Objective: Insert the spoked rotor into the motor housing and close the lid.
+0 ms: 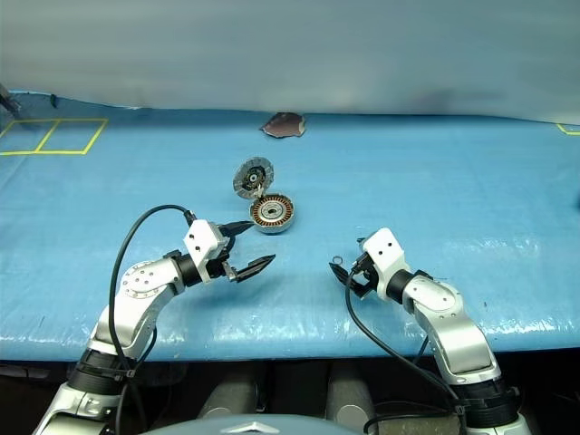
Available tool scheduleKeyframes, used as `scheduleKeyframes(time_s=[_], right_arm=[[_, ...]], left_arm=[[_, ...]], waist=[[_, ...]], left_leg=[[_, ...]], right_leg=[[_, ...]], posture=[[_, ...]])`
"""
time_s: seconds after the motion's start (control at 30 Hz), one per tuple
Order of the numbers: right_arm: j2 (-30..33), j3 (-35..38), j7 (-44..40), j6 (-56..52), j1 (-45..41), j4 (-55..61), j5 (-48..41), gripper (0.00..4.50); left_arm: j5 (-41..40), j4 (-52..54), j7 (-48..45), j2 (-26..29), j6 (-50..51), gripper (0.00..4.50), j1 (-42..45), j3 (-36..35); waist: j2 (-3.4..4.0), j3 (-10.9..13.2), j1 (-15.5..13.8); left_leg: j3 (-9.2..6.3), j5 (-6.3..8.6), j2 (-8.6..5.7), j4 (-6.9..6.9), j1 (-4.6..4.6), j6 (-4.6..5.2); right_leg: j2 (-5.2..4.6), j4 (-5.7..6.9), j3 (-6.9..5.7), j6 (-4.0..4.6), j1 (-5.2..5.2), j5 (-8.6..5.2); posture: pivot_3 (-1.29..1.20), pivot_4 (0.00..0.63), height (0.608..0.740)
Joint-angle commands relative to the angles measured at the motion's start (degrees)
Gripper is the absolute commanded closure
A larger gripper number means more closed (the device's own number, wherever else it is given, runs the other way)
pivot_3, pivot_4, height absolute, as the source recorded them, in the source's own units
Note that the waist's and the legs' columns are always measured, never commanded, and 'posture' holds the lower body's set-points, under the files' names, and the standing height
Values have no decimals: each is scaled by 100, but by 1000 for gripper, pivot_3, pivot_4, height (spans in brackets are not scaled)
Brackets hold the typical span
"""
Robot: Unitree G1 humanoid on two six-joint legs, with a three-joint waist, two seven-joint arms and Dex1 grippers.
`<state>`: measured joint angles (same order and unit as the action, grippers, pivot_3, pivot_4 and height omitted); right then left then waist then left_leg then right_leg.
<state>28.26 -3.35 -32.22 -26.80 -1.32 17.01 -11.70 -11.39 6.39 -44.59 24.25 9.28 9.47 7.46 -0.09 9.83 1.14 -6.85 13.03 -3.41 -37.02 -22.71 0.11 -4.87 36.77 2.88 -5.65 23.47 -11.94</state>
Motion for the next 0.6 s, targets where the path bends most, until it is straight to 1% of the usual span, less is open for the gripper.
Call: scheduleKeyframes(time_s=[0.03, 0.6], right_arm=[[-6, 148, 41, 66, -54, 248, -36, 20], [36, 116, -73, 52, -92, 111, -58, 20]], left_arm=[[-51, 81, -13, -12, -128, 0, 38, -33], [-63, 101, -31, -17, -82, 0, -3, -45]], waist=[[0, 0, 0], [0, 0, 0]], left_leg=[[0, 0, 0, 0, 0, 0], [0, 0, 0, 0, 0, 0]], right_leg=[[0, 0, 0, 0, 0, 0], [0, 0, 0, 0, 0, 0]], posture=[[0, 150, 740], [0, 150, 740]])
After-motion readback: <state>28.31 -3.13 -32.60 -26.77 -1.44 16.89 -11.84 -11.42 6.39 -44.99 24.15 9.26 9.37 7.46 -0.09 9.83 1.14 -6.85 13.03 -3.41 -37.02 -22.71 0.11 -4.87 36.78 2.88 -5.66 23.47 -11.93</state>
